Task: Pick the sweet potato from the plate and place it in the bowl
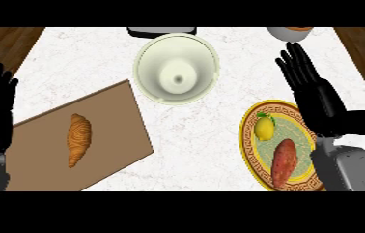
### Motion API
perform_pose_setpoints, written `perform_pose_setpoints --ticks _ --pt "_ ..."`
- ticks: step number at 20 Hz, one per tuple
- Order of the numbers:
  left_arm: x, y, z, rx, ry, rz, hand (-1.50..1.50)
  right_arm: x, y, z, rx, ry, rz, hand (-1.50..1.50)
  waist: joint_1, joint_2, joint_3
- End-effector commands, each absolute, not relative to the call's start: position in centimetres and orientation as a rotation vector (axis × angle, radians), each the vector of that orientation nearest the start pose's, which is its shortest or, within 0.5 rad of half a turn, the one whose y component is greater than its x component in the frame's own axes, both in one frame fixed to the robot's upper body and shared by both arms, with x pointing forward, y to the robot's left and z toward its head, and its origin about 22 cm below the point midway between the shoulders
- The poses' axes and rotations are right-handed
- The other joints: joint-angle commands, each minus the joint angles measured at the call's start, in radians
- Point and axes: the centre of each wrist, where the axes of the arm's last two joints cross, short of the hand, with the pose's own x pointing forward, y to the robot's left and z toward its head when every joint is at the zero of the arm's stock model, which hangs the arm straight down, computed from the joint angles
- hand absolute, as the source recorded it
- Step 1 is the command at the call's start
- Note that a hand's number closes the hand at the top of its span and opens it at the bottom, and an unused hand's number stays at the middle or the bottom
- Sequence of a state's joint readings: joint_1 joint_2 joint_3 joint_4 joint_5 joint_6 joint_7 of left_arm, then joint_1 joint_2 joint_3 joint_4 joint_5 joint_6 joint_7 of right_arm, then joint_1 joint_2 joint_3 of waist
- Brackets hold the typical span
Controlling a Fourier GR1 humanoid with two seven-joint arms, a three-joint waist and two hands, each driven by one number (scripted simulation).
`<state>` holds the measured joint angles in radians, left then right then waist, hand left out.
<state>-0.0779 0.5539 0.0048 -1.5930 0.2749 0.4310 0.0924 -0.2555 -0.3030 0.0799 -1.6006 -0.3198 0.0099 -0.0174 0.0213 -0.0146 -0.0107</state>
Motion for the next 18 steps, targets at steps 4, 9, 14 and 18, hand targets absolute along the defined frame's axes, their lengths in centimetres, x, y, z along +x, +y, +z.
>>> perform_pose_setpoints --ticks 4,9,14,18 --pt "25.9 32.0 8.4 0.249 -1.69 0.123 0.0 27.3 -29.9 5.2 -0.104 -1.567 -0.273 -1.5 -0.064 0.01 0.008" --pt "25.8 29.4 8.0 0.054 -1.697 0.114 0.0 21.7 -36.7 -1.9 -0.693 -1.077 -0.358 -1.5 -0.099 0.028 -0.001" --pt "26.2 30.0 6.2 -0.058 -1.696 0.088 0.0 20.9 -34.7 -1.3 -0.937 -1.114 -0.392 -1.5 -0.042 0.017 0.006" --pt "26.4 30.3 5.9 -0.059 -1.693 0.086 0.0 20.2 -38.3 3.0 -0.997 -0.98 -0.196 -1.5 -0.032 0.015 0.006"
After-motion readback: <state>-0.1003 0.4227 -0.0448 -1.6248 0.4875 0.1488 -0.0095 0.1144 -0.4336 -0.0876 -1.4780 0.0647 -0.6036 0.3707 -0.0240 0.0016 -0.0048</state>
